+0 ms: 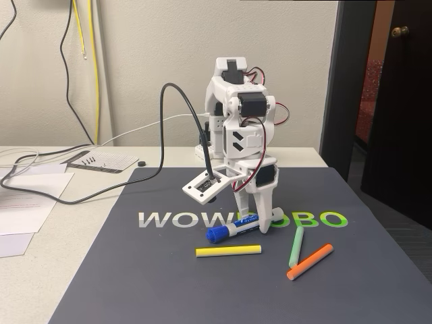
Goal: Pick up the blue marker.
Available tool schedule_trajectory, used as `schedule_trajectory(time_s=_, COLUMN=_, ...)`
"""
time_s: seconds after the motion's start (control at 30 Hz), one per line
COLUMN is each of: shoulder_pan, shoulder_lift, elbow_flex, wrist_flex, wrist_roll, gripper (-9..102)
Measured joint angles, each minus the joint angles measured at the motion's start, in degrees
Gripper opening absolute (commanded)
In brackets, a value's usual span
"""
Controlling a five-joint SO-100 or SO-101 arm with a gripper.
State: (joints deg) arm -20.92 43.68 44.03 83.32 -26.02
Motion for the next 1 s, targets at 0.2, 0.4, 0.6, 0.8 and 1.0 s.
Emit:
schedule_trajectory(time_s=0.2, shoulder_pan=0.18, shoulder_lift=0.0, elbow_flex=0.0, wrist_flex=0.53, wrist_roll=-0.35, gripper=4)
schedule_trajectory(time_s=0.4, shoulder_pan=0.26, shoulder_lift=0.0, elbow_flex=0.0, wrist_flex=0.53, wrist_roll=-0.09, gripper=3)
schedule_trajectory(time_s=0.6, shoulder_pan=0.26, shoulder_lift=0.0, elbow_flex=0.0, wrist_flex=0.79, wrist_roll=0.26, gripper=3)
schedule_trajectory(time_s=0.8, shoulder_pan=0.26, shoulder_lift=5.36, elbow_flex=0.0, wrist_flex=5.98, wrist_roll=5.19, gripper=3)
schedule_trajectory(time_s=1.0, shoulder_pan=0.44, shoulder_lift=16.44, elbow_flex=-0.18, wrist_flex=12.04, wrist_roll=10.55, gripper=3)
